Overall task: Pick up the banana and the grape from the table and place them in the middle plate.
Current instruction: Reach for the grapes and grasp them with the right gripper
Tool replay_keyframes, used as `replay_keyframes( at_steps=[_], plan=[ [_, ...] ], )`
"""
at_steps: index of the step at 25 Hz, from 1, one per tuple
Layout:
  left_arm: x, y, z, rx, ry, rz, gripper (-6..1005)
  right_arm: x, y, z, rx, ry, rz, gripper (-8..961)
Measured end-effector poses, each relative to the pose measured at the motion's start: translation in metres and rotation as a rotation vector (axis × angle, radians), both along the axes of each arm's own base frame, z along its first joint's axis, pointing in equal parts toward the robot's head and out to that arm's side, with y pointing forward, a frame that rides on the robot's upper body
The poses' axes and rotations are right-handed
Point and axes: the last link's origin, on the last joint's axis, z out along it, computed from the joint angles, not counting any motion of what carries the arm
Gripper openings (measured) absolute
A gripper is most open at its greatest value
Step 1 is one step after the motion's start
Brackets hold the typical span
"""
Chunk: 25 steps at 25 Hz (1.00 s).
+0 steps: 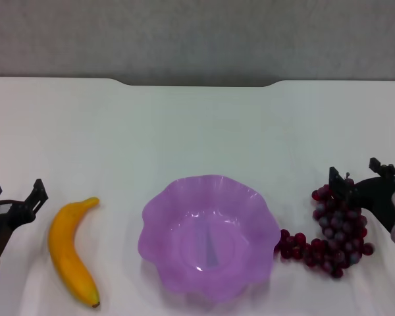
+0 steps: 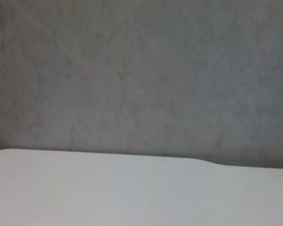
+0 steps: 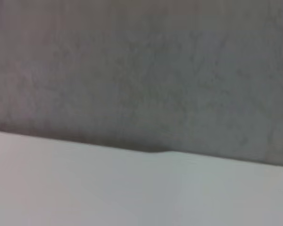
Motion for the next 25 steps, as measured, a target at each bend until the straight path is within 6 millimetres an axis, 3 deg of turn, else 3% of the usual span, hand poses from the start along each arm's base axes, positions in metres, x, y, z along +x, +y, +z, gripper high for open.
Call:
replay_keyframes(
  at_steps=[6, 14, 20, 25],
  plan=[
    [-0.002, -0.001, 0.001, 0.003, 0.004, 0.002, 883, -0.021, 0.014, -0.006, -0.105, -0.037, -0.069, 879],
    [0.001, 0.001, 0.001, 0.002, 0.003, -0.005, 883, -0.049, 0.019, 0.031, -0.192, 0.008, -0.127, 879],
    [0.003, 0.003, 0.0, -0.003, 0.004, -0.013, 882, -0.049, 0.027, 0.053, -0.337, 0.078, -0.262, 880],
    [0.003, 0.003, -0.001, -0.003, 0.008, -0.014, 883, -0.041, 0.029, 0.06, -0.401, 0.09, -0.343, 880]
  ],
)
